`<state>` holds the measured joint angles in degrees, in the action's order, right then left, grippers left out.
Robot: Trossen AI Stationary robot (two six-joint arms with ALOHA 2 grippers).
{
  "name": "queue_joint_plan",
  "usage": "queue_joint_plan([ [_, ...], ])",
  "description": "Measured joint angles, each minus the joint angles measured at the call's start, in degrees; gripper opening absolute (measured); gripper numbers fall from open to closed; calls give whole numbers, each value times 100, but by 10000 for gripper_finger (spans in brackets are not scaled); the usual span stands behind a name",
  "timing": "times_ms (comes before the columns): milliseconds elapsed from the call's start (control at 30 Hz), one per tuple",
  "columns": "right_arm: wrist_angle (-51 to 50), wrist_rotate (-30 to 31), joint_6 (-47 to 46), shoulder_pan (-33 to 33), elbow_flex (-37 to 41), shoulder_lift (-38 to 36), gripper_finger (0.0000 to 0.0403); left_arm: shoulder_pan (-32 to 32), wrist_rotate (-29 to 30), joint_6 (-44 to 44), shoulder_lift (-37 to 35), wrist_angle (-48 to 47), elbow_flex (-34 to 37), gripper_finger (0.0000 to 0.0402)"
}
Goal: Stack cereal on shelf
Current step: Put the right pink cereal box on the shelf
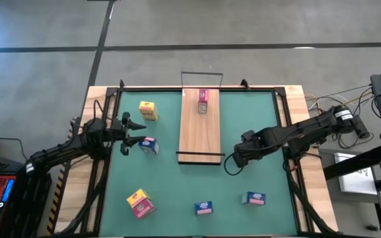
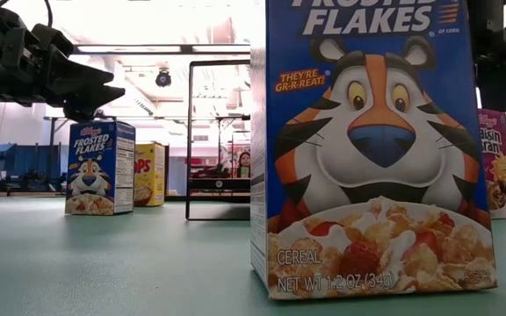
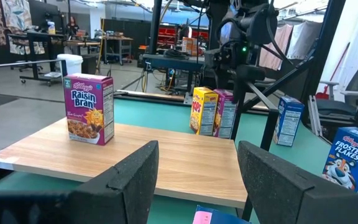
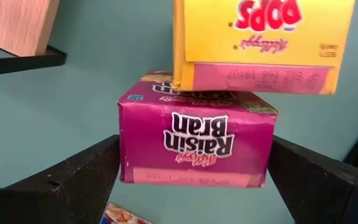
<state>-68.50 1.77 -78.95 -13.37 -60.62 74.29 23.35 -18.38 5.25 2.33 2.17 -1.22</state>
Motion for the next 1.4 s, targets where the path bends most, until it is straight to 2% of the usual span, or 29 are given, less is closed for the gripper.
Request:
queue_joint_plan([
  [233, 339, 132, -136, 0, 250, 7, 370, 0, 0, -1, 0, 0, -2, 204],
  [467, 505, 143, -248, 0, 274, 2, 325, -1, -1, -1, 0, 0, -2, 204],
  [700, 556, 136, -190, 0, 274, 45, 306, 0, 0, -1, 0, 0, -2, 204],
  [967, 952, -176, 707, 0, 274, -3, 306, 0, 0, -1, 0, 0, 0, 204],
  [1400, 1070, -157, 1857, 0, 2, 1, 306, 1, 1, 0, 0, 0, 0, 204],
])
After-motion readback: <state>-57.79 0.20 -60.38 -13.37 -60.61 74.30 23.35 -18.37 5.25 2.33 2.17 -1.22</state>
